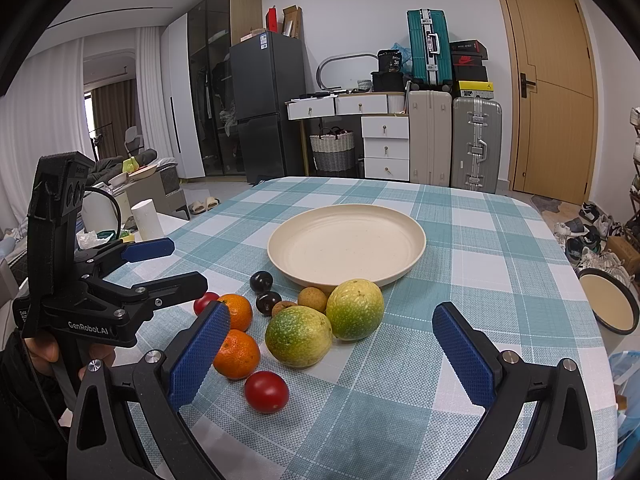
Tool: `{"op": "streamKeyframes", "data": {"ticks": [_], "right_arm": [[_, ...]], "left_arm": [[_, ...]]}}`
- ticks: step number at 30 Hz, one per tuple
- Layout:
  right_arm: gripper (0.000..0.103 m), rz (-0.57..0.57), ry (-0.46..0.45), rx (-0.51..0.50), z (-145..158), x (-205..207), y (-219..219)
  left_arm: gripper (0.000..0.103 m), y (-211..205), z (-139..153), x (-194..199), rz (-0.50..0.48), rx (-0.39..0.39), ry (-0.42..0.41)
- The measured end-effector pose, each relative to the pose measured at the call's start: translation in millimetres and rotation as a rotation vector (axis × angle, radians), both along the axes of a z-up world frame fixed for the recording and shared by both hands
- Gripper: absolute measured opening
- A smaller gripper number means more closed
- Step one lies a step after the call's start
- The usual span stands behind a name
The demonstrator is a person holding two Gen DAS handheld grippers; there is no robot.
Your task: Organize fruits
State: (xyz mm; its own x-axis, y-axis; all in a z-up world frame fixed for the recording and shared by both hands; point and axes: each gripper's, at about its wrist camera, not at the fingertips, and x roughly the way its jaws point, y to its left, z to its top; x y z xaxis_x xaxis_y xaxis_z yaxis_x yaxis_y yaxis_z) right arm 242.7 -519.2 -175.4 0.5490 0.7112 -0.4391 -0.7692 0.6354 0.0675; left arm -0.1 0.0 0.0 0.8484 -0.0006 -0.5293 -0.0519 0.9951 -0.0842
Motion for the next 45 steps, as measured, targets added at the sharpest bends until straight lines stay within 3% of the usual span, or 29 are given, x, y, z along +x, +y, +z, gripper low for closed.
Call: {"op": "streamKeyframes", "data": {"ticks": [34,41,45], "right_arm": [[0.103,-0.008,-0.002,-0.028,-1,2,4],[0.103,-0.015,0.071,-0.050,-7,12,9],[0.103,-0.006,0.108,-0.083,-11,17,17]], "left_arm": [[0.102,1,1,0,-0.001,-0.004,-0.003],[0.102,3,0,1,0.013,-0.020,0.008],[0.102,11,-3,5,0.035,-0.029,0.056]]}}
